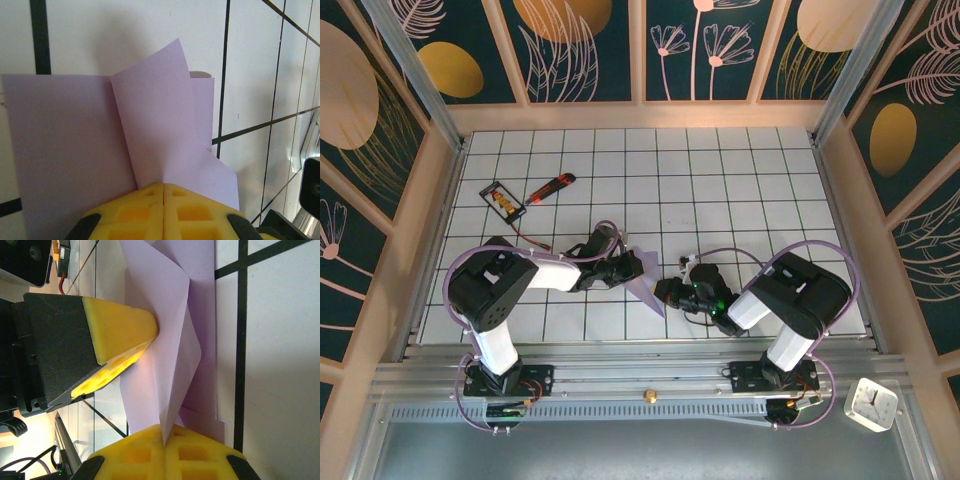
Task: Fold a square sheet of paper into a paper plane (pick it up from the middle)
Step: Fourth fold the wing at the center of the table.
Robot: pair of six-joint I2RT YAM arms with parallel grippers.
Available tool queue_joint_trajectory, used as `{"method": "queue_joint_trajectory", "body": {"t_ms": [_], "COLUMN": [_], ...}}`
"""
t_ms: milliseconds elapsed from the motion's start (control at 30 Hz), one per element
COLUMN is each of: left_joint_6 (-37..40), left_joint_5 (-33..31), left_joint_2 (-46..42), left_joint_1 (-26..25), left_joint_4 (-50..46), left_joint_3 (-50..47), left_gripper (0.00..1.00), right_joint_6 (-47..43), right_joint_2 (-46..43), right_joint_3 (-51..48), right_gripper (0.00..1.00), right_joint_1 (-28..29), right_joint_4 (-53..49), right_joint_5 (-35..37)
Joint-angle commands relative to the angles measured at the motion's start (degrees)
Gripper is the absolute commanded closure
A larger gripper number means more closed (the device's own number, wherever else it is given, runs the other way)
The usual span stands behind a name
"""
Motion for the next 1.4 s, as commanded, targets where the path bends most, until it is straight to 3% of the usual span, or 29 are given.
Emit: {"method": "queue_joint_trajectory", "body": {"t_ms": [0,733,900,1200,1367], "left_joint_6": [1.5,1.2,-1.4,-2.7,-2.5], "left_joint_5": [-2.8,-2.0,1.0,3.7,2.9], "left_joint_2": [1.8,1.9,0.6,-6.6,-10.8], "left_joint_1": [0.6,0.6,0.6,0.6,0.6], "left_joint_4": [-5.1,-3.5,1.0,3.8,2.8], "left_joint_3": [-2.1,-1.9,-1.9,-1.7,-3.2], "left_gripper": [0.92,0.93,0.88,0.71,0.67], "right_joint_6": [0.5,-2.0,-4.4,-14.8,-20.7], "right_joint_2": [0.2,-7.8,-7.8,-12.7,-14.7], "right_joint_3": [-0.5,0.8,2.8,8.0,10.8], "right_gripper": [0.97,0.9,1.0,1.0,1.0], "right_joint_1": [-0.1,2.7,2.8,2.5,1.9], "right_joint_4": [-8.0,-16.9,-21.0,-37.1,-43.4], "right_joint_5": [1.0,3.2,4.5,12.2,14.6]}}
